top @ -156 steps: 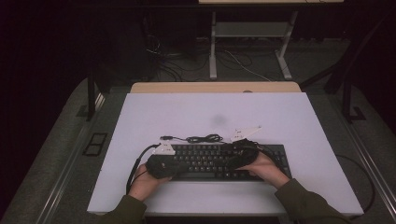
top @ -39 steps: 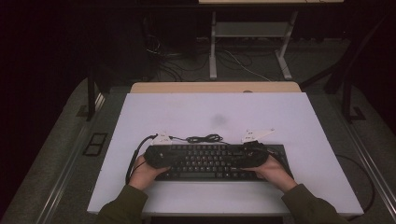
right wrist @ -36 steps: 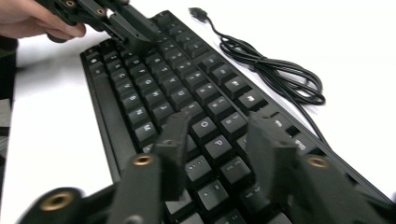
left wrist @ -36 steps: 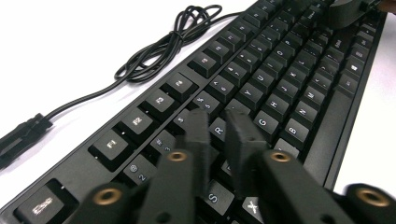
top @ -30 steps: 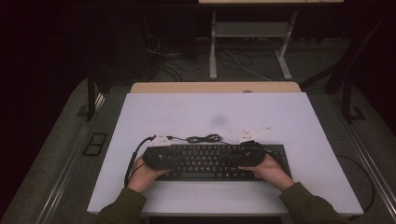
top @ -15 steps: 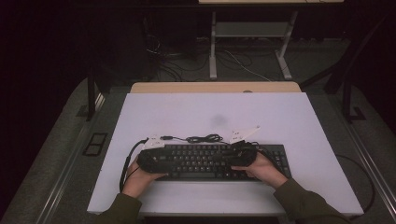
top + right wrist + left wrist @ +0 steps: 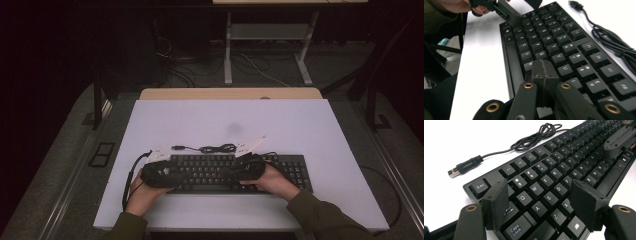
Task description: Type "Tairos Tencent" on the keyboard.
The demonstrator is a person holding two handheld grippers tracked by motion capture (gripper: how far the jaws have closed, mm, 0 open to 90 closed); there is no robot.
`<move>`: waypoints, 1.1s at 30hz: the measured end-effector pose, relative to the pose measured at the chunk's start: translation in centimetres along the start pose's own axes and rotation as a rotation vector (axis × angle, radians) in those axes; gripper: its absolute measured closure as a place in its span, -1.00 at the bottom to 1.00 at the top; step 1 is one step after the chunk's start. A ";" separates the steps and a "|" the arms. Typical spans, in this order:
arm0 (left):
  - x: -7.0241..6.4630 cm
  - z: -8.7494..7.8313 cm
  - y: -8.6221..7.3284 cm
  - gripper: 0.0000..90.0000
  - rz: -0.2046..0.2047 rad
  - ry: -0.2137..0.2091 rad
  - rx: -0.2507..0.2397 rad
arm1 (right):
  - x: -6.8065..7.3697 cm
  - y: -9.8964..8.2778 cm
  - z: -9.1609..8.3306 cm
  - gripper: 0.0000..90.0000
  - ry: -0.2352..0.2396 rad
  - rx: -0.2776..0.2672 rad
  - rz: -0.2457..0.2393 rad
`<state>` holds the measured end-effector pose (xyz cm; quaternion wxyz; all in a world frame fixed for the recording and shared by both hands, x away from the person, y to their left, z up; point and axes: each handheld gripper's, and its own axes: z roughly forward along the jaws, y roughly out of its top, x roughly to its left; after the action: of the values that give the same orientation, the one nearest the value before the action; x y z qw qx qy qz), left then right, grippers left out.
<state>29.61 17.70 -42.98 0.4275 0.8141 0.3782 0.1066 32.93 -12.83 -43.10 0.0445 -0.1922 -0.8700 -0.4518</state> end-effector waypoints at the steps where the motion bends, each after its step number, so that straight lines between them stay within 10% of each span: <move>1: 0.0 0.0 0.0 -0.32 -0.002 0.002 -0.003 | 0.0 0.0 0.2 0.99 0.002 0.005 -0.003; 33: 0.1 -0.4 -0.3 -0.34 -0.010 0.016 -0.008 | 0.5 0.2 2.0 0.99 -0.002 0.087 -0.035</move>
<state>29.32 18.09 -42.98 0.4284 0.8096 0.3852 0.1124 32.71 -10.97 -44.04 0.0440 -0.1753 -0.8921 -0.4142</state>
